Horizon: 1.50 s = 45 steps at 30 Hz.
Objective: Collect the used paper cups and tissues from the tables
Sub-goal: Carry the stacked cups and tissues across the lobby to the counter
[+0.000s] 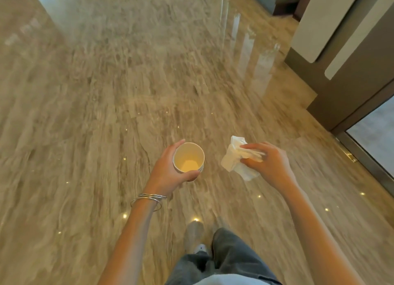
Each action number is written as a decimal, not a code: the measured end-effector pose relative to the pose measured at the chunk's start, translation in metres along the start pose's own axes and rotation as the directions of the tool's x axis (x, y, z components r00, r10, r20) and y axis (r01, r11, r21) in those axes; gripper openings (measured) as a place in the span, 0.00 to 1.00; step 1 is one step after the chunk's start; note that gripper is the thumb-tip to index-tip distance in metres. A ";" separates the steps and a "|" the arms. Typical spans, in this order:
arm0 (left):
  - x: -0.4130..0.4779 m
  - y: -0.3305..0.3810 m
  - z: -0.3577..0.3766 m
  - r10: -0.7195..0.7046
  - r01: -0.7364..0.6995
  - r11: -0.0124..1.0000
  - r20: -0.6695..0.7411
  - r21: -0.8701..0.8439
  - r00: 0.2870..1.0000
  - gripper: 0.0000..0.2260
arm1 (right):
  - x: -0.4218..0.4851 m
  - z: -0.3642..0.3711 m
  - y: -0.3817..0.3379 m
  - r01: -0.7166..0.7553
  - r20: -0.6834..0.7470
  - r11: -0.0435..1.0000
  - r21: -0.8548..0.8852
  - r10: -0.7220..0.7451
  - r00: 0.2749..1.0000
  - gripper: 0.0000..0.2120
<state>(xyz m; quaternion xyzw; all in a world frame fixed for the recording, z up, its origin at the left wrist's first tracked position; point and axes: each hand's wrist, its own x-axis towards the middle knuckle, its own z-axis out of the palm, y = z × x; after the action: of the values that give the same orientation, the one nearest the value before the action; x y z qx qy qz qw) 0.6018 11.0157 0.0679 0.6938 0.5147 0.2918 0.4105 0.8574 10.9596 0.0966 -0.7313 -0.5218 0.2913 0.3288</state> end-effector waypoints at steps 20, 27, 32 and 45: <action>0.456 0.015 -0.041 0.059 -0.059 0.998 -0.020 -0.003 0.998 0.38 | 0.463 -0.015 -0.069 0.089 -0.006 0.995 0.033 -0.089 0.996 0.12; 0.594 -0.010 -0.056 0.070 -0.070 0.997 0.040 0.016 0.997 0.36 | 0.594 0.012 -0.074 0.039 -0.015 0.999 0.005 -0.039 0.999 0.12; 0.723 -0.013 -0.085 0.108 -0.109 0.994 0.087 0.004 0.990 0.34 | 0.703 0.021 -0.101 0.005 -0.061 1.000 0.022 -0.004 0.998 0.12; 1.000 0.009 -0.080 0.240 -0.256 0.966 0.296 0.018 0.925 0.36 | 0.915 0.002 -0.116 -0.094 -0.229 0.991 0.098 0.114 0.967 0.14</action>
<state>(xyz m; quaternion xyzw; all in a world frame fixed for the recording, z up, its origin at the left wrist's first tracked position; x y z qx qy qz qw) 0.8400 11.9896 0.0974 0.7999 0.3649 0.2215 0.4219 1.0510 11.8616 0.1103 -0.7721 -0.4272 0.2422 0.4033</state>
